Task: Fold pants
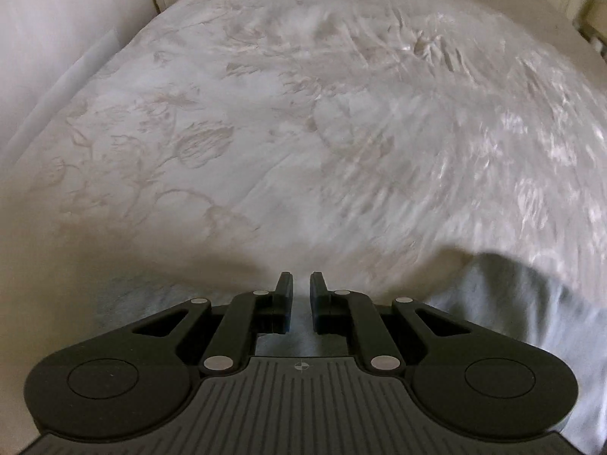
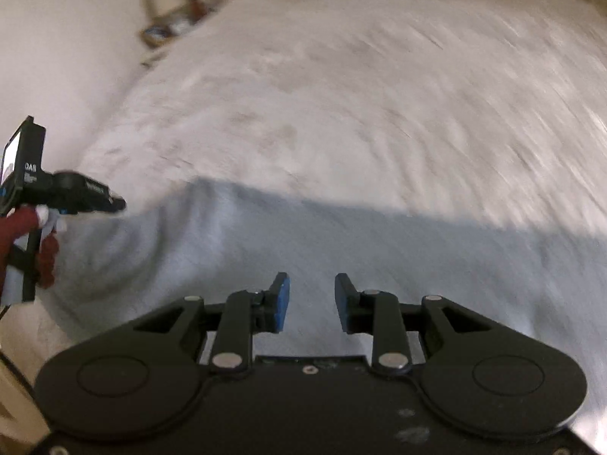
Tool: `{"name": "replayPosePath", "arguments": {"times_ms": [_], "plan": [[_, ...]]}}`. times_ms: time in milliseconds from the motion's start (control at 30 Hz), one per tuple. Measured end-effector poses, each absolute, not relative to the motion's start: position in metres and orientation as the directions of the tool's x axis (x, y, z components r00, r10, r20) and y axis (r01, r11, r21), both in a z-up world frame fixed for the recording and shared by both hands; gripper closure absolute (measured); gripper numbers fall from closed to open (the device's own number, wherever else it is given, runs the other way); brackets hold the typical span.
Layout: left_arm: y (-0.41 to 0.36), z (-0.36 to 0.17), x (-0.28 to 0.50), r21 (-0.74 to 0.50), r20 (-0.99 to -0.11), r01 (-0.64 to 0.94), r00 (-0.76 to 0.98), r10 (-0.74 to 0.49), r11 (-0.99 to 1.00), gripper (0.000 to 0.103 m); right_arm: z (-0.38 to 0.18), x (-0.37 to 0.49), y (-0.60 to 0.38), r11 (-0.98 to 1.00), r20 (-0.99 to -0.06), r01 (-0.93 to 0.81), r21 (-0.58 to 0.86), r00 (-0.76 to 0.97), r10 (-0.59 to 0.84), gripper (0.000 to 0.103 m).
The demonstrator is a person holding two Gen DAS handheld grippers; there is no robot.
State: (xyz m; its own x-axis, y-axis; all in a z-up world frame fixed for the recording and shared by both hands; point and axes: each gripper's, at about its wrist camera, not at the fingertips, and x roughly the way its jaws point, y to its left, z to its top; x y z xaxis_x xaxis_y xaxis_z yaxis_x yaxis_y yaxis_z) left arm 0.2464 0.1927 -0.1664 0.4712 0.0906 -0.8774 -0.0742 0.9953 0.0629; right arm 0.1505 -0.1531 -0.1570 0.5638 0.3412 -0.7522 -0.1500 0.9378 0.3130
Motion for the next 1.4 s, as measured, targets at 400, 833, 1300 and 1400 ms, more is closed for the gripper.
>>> {"name": "replayPosePath", "arguments": {"times_ms": [400, 833, 1300, 1400], "plan": [[0.226, -0.186, 0.245, 0.099, -0.896, -0.122, 0.421, 0.141, 0.988, 0.100, -0.186, 0.249, -0.044, 0.906, -0.817, -0.364, 0.215, 0.442, 0.371, 0.074], [0.216, -0.166, 0.232, 0.046, -0.883, -0.205, 0.450, 0.136, 0.978, 0.099, -0.174, 0.243, -0.125, 0.975, -0.828, -0.089, 0.205, 0.515, 0.221, 0.073], [0.045, -0.171, 0.139, -0.003, -0.901, 0.135, 0.430, -0.061, 0.991, 0.099, -0.198, 0.101, -0.254, 0.984, -0.869, 0.103, 0.146, 0.488, 0.078, 0.072], [0.010, -0.185, 0.124, 0.006, -0.920, 0.180, 0.385, -0.065, 0.984, 0.099, -0.210, 0.080, -0.309, 0.975, -0.883, 0.190, 0.115, 0.470, 0.013, 0.071]]}}
